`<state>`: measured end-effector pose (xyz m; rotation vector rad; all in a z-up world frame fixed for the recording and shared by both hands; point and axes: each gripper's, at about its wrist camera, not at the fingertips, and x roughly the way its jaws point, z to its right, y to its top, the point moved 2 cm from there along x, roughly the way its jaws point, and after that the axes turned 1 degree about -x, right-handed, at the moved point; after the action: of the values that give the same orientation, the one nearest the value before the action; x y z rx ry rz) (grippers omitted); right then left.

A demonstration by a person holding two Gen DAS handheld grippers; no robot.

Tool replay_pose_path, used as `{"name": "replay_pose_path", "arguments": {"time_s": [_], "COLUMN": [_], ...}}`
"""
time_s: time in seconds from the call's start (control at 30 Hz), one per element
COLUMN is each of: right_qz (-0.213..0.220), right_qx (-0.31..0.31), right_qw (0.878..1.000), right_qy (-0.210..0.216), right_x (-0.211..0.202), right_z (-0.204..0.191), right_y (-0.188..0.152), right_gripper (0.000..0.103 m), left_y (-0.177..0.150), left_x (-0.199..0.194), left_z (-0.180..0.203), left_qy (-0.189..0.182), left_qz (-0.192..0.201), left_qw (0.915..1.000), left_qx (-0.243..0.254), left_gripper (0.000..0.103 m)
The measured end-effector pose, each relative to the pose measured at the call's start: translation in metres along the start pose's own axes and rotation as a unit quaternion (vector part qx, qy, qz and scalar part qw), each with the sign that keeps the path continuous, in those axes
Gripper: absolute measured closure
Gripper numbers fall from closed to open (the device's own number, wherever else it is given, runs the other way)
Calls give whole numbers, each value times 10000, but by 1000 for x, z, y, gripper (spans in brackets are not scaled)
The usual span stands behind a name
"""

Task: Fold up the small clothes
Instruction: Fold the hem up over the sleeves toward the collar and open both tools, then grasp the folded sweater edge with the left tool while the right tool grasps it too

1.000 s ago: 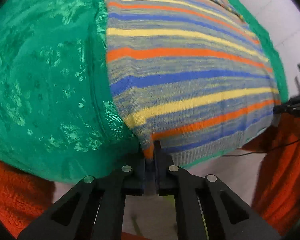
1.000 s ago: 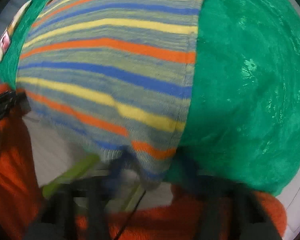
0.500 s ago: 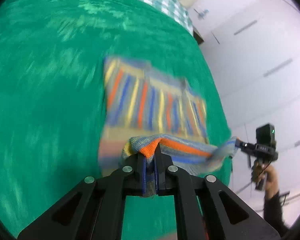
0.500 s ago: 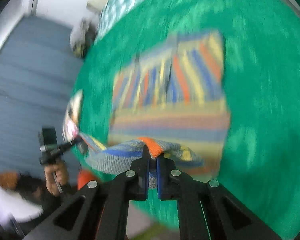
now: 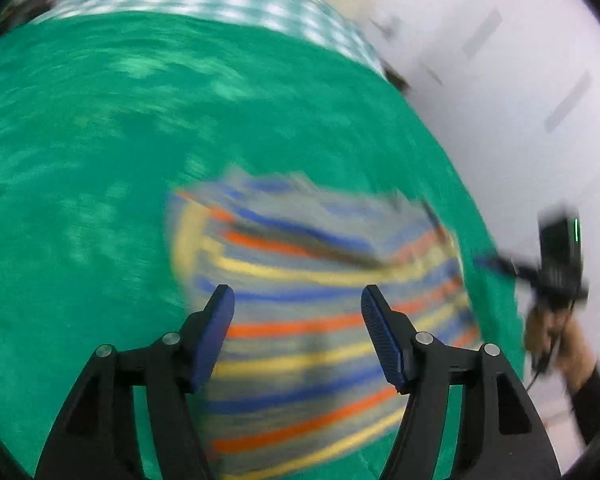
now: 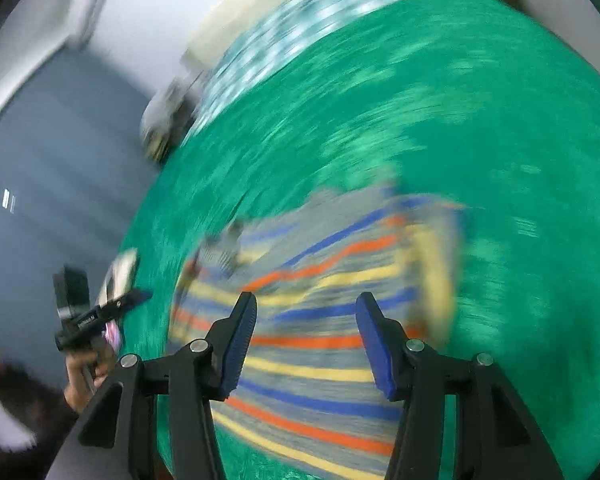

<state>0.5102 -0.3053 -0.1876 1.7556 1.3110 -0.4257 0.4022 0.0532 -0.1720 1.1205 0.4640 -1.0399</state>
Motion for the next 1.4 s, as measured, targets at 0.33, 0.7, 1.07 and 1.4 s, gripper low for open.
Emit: {"name": "replay_pose_path", "arguments": {"time_s": [0.33, 0.7, 1.07, 1.4], "right_qz": [-121, 5, 5, -1325], "right_qx": [-826, -1004, -403, -222], "right_qw": [9747, 9672, 9666, 9831], "right_qy": [-2073, -2335, -2532, -1247], "right_x": [46, 53, 28, 30], "right_z": [12, 30, 72, 77], "right_y": [67, 66, 50, 30], "right_gripper": [41, 101, 42, 40], "left_y": [63, 75, 29, -142], "left_x": [46, 55, 4, 119], "left_z": [-49, -82, -16, 249], "left_qy": [805, 1204, 1701, 238], "left_qz": [-111, 148, 568, -537], "left_qw": [9957, 9903, 9831, 9335], "left_qx": [-445, -678, 358, 3538], "left_gripper": [19, 99, 40, 35]}}
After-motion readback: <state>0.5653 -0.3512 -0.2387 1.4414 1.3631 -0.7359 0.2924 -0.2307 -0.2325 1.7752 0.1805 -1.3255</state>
